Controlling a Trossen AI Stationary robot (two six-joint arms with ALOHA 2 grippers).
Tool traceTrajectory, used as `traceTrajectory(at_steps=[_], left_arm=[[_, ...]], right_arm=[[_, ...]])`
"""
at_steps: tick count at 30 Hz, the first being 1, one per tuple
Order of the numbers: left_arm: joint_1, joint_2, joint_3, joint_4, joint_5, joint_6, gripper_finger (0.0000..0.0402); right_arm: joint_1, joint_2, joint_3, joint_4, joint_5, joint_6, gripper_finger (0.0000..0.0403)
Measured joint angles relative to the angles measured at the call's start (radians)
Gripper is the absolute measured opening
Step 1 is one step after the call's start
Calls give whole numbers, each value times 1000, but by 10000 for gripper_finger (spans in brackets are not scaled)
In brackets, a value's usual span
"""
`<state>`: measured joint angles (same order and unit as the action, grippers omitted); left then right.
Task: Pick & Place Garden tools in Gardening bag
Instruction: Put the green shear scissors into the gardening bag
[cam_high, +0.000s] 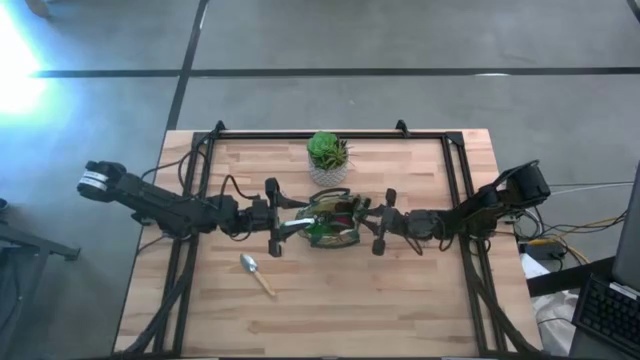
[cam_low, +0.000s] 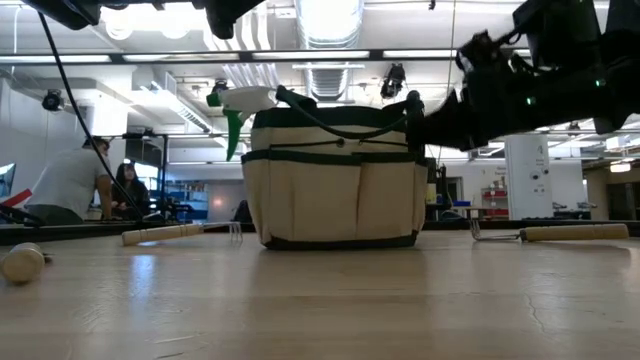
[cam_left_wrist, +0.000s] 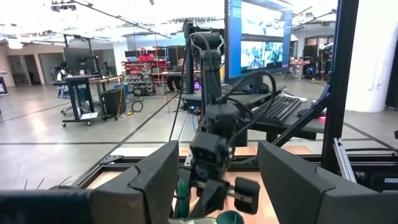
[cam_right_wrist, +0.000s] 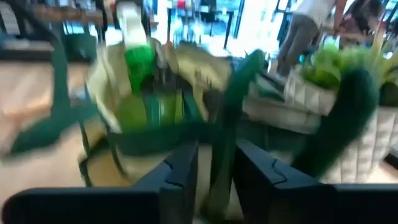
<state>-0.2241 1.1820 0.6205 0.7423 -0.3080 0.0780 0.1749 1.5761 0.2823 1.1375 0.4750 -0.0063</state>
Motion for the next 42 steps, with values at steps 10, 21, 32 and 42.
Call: traceTrajectory(at_steps=[10,21,32,42], left_arm=[[0,0,0,-3,0,0,222],[0,0,0,-11,0,0,222],[0,0,0,-20,0,0,222],[0,0,0,-20,0,-2,222]], right_arm=[[1,-15,6,12,-1,5,139],[1,-18,7,-58,-4,56,172],[2,-117,5,-177,-3,56,161],[2,-237,3,-378,14,96,157]])
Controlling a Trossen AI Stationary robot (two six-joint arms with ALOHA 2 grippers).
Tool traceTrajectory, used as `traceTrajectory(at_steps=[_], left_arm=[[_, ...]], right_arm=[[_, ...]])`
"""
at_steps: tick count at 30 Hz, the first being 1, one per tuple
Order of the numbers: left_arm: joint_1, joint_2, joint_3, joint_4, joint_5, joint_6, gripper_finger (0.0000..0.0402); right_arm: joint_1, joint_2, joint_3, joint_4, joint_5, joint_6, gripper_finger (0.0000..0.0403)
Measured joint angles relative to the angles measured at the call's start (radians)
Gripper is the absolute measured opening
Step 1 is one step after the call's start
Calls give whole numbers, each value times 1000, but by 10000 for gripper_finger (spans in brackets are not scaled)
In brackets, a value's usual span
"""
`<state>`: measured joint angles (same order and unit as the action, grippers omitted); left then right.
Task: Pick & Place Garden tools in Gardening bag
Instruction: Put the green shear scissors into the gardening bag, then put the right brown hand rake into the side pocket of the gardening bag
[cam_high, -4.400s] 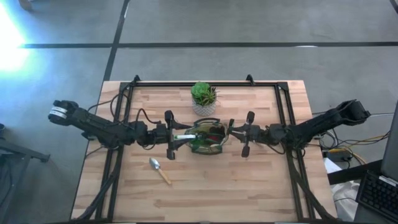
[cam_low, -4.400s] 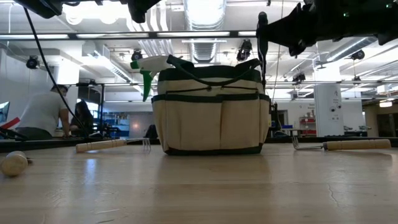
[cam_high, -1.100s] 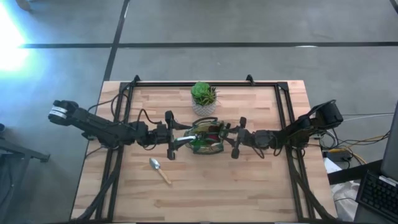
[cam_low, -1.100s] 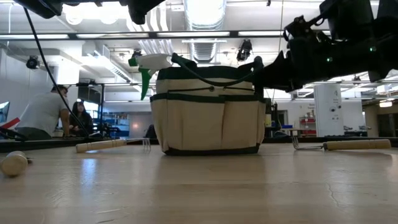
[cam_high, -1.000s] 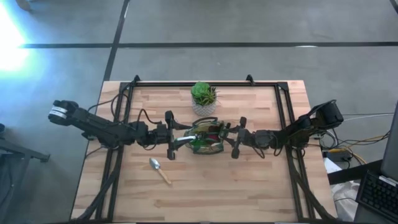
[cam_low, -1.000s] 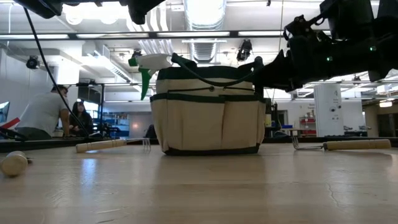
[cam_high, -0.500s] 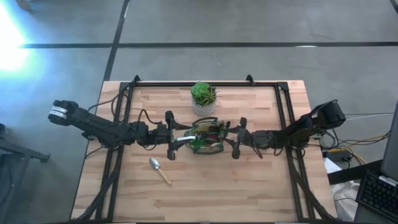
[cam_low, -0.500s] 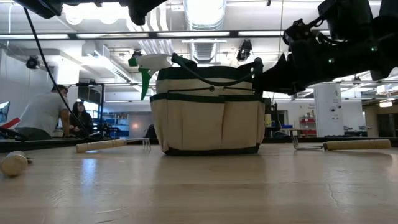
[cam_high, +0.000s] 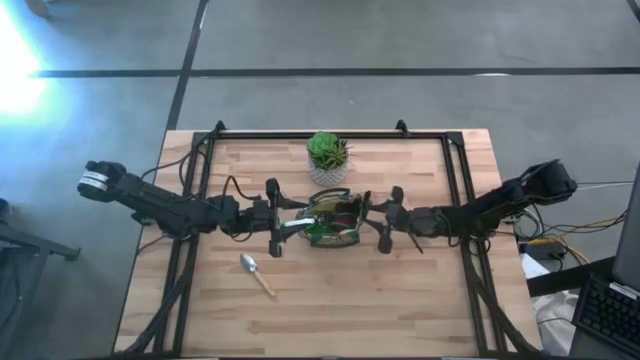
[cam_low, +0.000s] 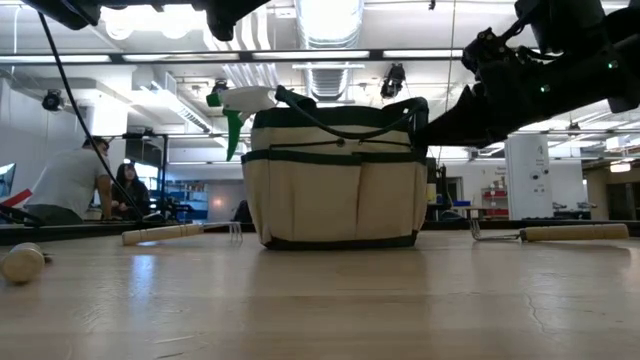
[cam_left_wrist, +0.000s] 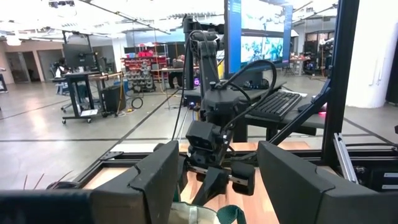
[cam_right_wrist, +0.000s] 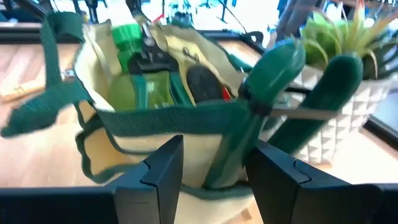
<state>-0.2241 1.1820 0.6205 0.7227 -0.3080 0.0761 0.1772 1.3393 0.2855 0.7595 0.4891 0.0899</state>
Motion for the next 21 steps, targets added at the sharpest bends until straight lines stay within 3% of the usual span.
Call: traceTrajectory(at_steps=[21], left_arm=[[0,0,0,-7,0,-2,222]], right_arm=[[2,-171,-2,-230,1,53,169]])
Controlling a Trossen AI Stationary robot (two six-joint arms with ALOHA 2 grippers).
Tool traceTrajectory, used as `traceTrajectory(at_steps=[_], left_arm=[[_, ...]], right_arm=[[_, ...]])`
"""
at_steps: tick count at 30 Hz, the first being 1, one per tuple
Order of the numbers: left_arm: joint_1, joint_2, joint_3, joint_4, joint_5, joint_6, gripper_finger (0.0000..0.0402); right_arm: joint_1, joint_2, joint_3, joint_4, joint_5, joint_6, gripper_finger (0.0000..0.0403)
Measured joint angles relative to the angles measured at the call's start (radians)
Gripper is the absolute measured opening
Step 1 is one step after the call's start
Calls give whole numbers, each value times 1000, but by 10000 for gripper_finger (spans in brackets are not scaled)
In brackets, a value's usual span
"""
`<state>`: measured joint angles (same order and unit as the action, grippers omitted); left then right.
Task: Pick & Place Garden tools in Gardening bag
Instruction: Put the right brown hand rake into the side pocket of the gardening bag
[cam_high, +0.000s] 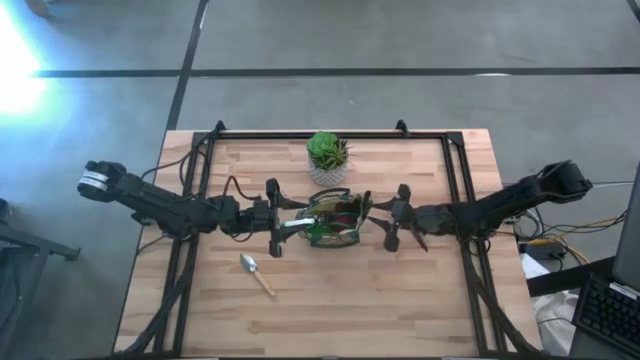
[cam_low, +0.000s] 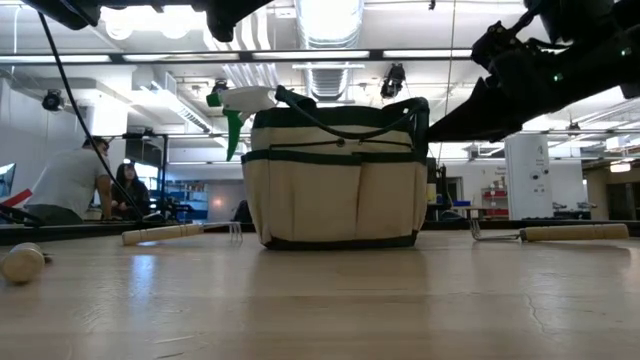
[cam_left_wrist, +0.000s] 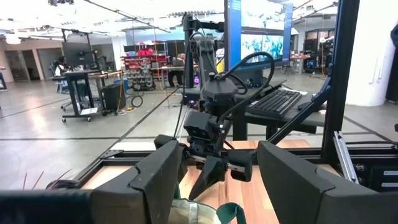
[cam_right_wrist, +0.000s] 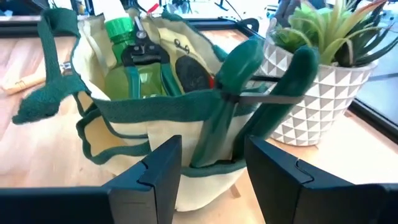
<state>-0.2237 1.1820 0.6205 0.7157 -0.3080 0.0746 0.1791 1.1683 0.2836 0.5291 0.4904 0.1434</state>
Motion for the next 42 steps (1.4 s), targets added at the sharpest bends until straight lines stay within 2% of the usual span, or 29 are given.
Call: traceTrajectory(at_steps=[8,20,27,35,38,42], left_arm=[[0,0,0,0,0,0,222],[0,0,0,1,0,0,222],[0,0,0,1,0,0,222],[0,0,0,2,0,0,222],[0,0,1,2,0,0,222],[0,0,1,6,0,2,222]], right_arm=[[0,-156,0,-176,0,27,169],[0,-372,34,-574,0,171,156],[0,-403,68,-771,0,296,148],[-1,-401,162,-1136,-2,553,152],[-1,-393,184,-1211,-23,608,152],[-4,-375,188,-1223,-91,654,153]])
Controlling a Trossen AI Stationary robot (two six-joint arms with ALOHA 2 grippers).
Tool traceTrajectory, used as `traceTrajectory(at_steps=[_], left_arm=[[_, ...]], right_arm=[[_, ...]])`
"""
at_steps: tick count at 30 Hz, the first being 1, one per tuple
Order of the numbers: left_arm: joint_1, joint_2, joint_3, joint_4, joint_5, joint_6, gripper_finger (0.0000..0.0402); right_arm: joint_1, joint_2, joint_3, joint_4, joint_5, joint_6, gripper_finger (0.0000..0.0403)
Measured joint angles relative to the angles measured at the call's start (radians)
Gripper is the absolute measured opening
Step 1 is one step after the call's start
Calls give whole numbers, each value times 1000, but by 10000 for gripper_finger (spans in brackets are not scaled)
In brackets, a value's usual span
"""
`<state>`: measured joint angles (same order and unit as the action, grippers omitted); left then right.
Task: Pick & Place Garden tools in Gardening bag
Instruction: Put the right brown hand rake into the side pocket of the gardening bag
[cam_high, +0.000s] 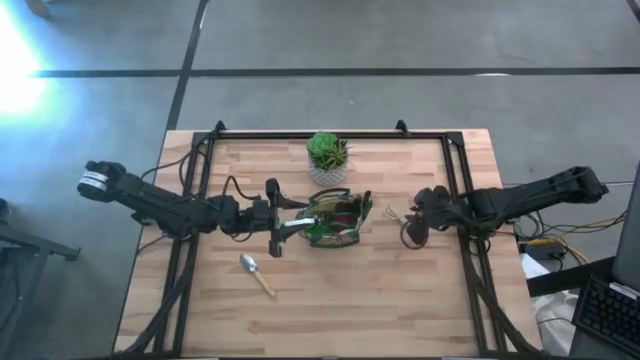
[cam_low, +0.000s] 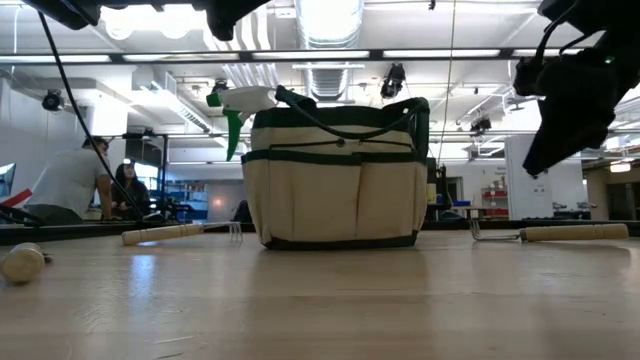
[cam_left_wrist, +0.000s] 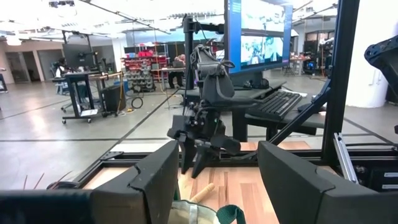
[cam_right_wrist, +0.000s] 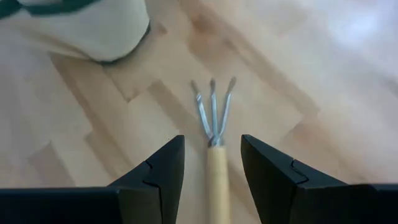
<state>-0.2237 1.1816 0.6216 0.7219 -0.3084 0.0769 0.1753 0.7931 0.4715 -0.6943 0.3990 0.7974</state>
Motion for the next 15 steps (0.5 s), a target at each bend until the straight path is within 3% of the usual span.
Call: traceTrajectory(at_steps=[15], left_arm=[[0,0,6,3,0,9,222]], right_arm=[[-10,210,-2,-11,-52,10,149]])
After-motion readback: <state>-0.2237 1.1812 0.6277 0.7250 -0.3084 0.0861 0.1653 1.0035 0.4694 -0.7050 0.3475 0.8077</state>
